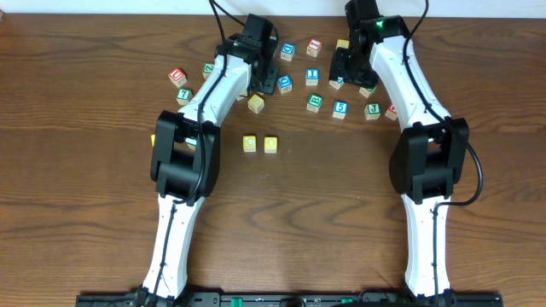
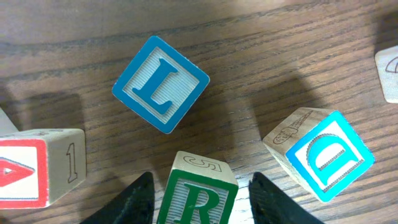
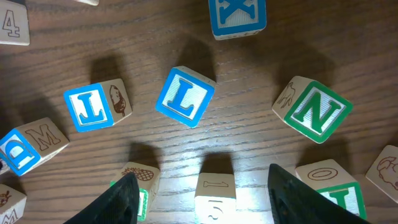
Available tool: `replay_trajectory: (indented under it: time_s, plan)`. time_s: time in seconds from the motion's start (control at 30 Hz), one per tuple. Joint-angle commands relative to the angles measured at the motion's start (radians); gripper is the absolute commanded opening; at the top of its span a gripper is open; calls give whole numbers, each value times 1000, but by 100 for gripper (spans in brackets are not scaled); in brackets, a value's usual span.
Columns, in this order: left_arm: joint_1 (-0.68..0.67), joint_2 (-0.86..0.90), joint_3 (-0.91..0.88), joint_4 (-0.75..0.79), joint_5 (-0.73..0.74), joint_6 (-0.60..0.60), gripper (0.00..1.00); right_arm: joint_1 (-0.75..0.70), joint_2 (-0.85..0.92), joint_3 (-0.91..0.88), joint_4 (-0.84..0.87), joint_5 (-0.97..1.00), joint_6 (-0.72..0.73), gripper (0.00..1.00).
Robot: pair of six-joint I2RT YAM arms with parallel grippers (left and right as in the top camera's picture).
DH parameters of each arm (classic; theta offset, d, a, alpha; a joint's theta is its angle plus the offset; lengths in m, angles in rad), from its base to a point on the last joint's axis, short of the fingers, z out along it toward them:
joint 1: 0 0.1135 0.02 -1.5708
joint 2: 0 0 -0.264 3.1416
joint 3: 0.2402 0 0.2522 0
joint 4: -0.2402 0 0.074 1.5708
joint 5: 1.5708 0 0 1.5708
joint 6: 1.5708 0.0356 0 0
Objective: Spell out CORL
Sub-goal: 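Reach the left gripper to the far blocks and grasp the green R block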
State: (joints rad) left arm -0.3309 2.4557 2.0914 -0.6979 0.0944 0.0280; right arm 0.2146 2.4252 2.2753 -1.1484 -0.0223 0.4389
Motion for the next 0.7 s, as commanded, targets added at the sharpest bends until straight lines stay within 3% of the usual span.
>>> replay_trajectory:
  time_s: [0.0,0.67]
  plan:
    - [2,10,3,0,-17,5,47,-6,2,-4,-3,16,-11,61]
    - [0,10,-21,31,-32,5,47,-6,2,-4,-15,16,-11,61]
